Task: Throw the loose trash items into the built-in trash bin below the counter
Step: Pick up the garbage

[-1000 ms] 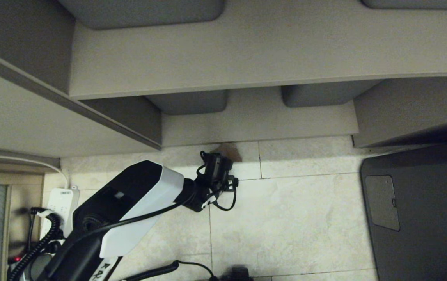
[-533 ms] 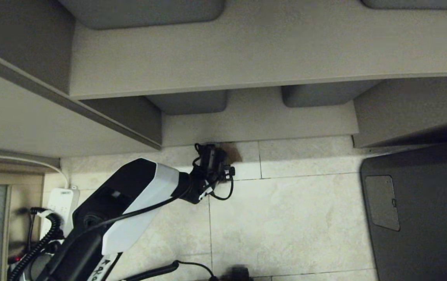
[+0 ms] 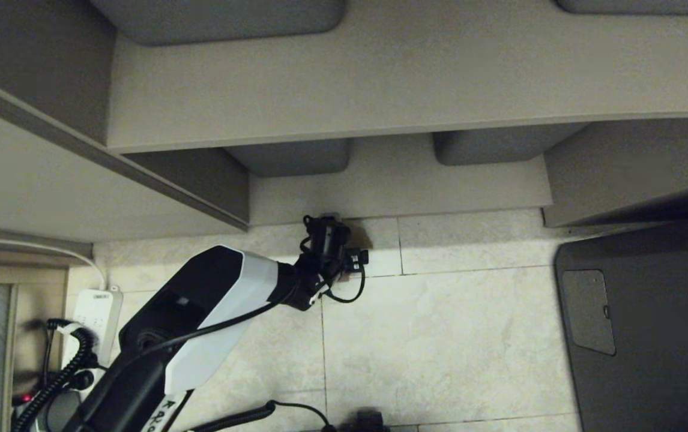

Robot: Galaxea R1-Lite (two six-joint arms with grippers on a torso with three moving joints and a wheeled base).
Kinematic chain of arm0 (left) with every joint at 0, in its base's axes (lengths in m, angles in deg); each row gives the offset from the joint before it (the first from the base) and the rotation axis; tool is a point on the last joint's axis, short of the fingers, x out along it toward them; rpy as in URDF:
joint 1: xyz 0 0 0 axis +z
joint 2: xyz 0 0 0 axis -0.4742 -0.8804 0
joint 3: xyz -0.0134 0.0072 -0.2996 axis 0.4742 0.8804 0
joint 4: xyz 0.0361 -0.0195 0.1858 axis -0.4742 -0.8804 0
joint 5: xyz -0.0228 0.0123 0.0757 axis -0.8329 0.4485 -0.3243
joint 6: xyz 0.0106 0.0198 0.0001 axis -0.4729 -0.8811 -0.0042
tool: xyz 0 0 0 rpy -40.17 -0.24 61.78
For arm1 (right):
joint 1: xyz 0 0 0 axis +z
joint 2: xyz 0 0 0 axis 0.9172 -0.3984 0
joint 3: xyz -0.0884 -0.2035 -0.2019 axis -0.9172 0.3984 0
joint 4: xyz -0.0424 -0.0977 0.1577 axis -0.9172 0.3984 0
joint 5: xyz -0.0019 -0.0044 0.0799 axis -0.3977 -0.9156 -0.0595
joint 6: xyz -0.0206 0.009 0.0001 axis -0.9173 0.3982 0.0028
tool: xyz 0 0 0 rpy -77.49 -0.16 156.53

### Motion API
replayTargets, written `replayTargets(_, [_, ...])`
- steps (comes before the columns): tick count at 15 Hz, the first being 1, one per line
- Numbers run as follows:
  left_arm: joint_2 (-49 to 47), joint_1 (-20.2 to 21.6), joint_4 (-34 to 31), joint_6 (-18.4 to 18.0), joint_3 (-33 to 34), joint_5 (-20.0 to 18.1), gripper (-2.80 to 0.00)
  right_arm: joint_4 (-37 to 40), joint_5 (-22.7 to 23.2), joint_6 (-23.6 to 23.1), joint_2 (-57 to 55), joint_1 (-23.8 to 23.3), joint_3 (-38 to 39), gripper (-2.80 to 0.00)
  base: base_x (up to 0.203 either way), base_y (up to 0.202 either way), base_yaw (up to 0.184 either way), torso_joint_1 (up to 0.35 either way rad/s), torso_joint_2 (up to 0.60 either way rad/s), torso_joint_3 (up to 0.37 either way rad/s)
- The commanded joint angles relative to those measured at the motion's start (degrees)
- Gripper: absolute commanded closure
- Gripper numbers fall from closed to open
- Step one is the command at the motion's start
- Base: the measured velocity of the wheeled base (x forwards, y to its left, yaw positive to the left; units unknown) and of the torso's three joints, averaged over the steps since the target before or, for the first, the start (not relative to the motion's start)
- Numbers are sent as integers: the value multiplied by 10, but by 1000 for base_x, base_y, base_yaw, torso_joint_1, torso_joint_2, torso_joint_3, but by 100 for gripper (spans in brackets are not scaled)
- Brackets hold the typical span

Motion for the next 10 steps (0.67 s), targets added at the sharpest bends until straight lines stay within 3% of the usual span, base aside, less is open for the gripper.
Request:
replayTargets(1, [-3, -1, 10, 0, -1, 0, -280, 0, 0, 0, 0, 0, 0, 0, 0, 0, 0, 0, 0, 0])
replayTargets(5, [-2, -4, 13, -8, 6, 0, -280, 0, 0, 0, 0, 0, 0, 0, 0, 0, 0, 0, 0, 0])
replayTargets(10, [16, -5, -89, -21, 30, 3, -280, -1, 0, 0, 0, 0, 0, 0, 0, 0, 0, 0, 0, 0])
